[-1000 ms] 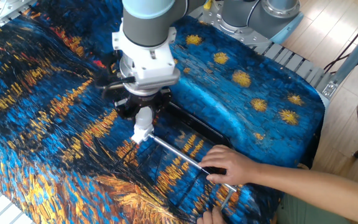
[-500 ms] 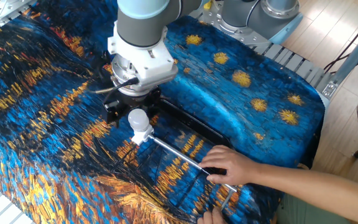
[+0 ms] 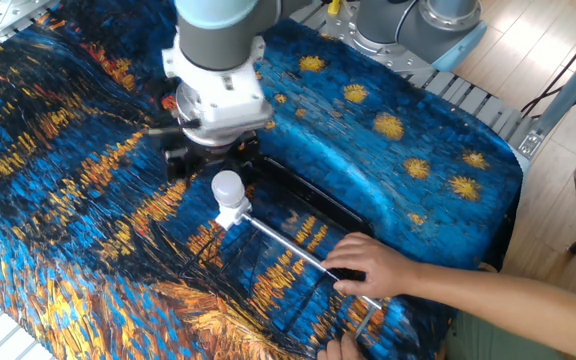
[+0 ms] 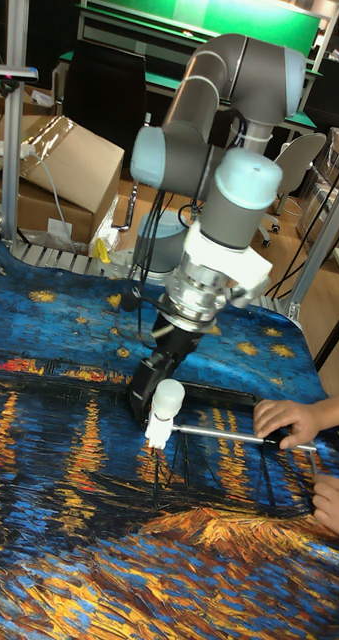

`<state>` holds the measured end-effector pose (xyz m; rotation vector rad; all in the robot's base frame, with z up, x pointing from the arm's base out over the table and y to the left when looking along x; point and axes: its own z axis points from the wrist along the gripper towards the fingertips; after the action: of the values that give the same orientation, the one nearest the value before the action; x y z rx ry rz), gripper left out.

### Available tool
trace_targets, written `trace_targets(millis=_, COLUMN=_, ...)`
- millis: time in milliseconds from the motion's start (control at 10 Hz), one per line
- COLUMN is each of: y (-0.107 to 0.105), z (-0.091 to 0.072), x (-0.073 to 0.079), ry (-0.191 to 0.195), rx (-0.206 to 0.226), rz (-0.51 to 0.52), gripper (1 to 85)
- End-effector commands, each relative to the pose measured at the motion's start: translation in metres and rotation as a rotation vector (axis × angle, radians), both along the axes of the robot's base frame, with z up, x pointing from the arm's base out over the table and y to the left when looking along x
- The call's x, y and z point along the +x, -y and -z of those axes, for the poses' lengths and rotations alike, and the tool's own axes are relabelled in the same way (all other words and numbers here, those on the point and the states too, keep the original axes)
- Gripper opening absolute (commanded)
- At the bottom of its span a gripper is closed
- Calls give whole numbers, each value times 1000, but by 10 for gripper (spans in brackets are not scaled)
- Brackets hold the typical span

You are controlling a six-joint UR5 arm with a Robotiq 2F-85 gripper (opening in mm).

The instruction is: Take out the light bulb by rotating it

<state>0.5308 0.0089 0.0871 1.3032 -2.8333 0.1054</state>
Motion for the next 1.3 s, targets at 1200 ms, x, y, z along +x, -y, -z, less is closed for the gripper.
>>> trace_targets(millis=1200, y=-37, z=-5, x=0, ry=-53, rx=135, rz=593, gripper=590)
